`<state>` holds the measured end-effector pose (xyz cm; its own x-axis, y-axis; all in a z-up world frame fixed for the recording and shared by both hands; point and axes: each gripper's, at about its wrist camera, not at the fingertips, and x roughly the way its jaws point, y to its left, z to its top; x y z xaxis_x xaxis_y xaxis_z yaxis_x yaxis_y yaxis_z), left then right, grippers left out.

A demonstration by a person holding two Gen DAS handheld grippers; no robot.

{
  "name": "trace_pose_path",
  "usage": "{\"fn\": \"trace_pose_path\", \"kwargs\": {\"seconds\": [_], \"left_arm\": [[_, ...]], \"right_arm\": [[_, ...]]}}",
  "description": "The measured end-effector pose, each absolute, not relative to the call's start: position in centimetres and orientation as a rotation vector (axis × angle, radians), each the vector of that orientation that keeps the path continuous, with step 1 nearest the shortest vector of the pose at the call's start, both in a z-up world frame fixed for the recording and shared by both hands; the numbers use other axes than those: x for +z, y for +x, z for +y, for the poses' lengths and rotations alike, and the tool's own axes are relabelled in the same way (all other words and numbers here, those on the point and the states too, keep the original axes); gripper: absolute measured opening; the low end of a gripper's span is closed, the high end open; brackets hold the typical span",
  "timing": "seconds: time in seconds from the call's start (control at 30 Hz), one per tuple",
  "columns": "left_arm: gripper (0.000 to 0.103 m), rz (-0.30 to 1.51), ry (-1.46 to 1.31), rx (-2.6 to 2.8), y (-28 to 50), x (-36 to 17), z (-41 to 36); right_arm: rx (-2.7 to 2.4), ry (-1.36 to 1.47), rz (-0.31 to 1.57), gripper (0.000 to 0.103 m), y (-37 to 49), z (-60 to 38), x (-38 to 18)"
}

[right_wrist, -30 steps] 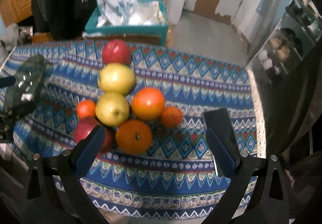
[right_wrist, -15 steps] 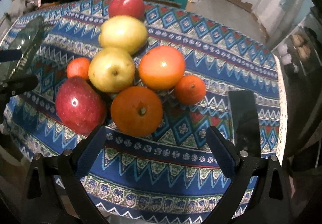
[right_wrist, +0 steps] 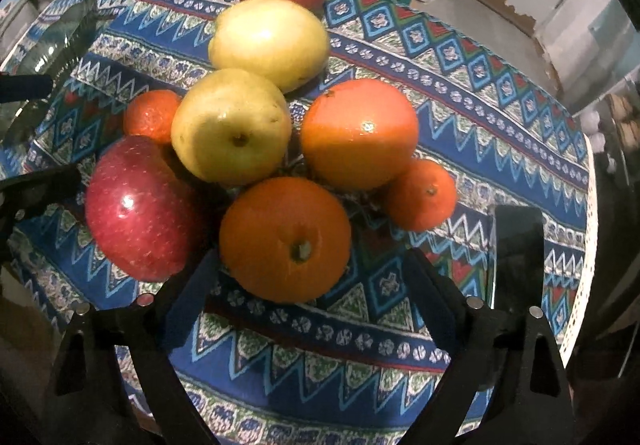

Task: Organize fruits
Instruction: 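Move the left tool to the red apple while the right tool approaches the large orange, then close the left tool on the red apple while the right tool grasps the large orange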

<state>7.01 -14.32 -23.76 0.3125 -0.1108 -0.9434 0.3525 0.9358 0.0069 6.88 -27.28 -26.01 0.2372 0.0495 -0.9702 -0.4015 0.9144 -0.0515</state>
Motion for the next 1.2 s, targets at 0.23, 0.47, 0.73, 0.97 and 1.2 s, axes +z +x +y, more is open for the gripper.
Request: {"fn": "trace_pose_path", "kwargs": {"seconds": [0.23,0.47,0.73,0.97,1.2], "left_arm": [[0.102,1.236,0.180,-0.328,7.6,-23.9,-14.1],[0.102,1.226,0.193,-0.359,7.0,-23.5,-15.5],[0.102,1.244,0.185,-0.411,6.6,-24.1,-18.0],[0.102,1.270,0.196,-0.433,6.5,-25.7,-20.3],[0.093,1.296,0.171,-0.445,6.6,-26.7,-21.2]], "right_arm": [[0.394,-0.241,1.345,0.066,7.8,-27.2,-27.2],[0.373,-0.201,1.358,0.065,6.9,-28.2,-26.9],[0.297,-0.126,1.329,0.065,5.1,-31.5,-25.3],[0.230,-0.047,1.290,0.065,4.3,-34.6,-23.4],[0.185,0.006,1.263,0.065,4.0,-36.3,-22.4]]}}
